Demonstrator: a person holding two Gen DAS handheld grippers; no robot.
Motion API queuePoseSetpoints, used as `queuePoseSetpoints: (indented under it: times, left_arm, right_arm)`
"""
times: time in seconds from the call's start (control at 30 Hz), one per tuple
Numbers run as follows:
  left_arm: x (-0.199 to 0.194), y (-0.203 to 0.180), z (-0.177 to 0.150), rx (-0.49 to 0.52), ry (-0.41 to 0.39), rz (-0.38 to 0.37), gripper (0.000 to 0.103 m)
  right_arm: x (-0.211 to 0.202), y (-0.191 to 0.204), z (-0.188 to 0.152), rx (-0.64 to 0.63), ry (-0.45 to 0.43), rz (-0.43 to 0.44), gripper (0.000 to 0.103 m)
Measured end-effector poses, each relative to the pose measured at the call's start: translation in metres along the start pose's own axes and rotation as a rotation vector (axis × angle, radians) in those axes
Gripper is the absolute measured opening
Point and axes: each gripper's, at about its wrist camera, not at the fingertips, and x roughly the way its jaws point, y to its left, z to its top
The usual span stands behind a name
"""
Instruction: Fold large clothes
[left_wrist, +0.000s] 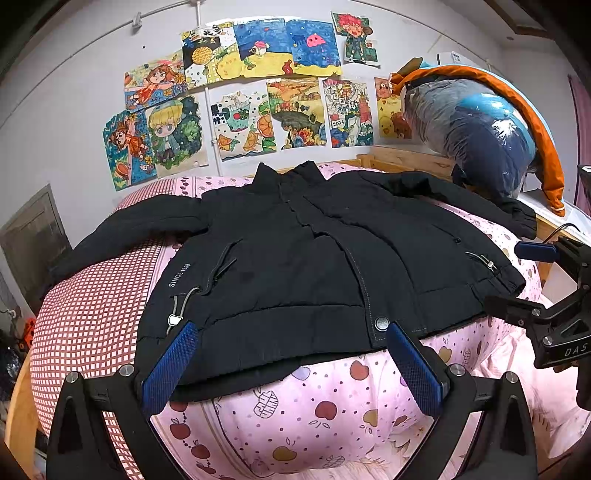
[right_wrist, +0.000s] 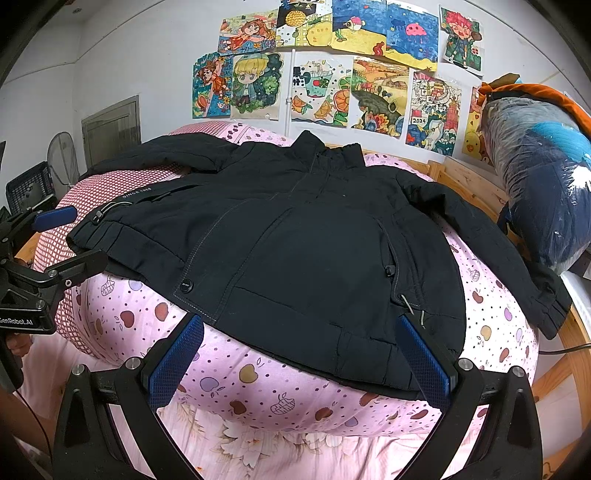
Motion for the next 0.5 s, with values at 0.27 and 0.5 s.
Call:
queuePoseSetpoints:
  times: [0.27,0.5]
  left_arm:
    - [0.0019,0.0004,-0.0004,-0.005,0.008,0.0,0.103]
    - [0.0038,0.001,0.0005,-0.003,0.012,-0.001,0.103]
  right_arm:
    - [-0.0001,0.0004,0.0007,0.001,0.001,0.0,0.102]
    - [0.0001,0.0002,0.0007,0.001,0.002,0.001,0.102]
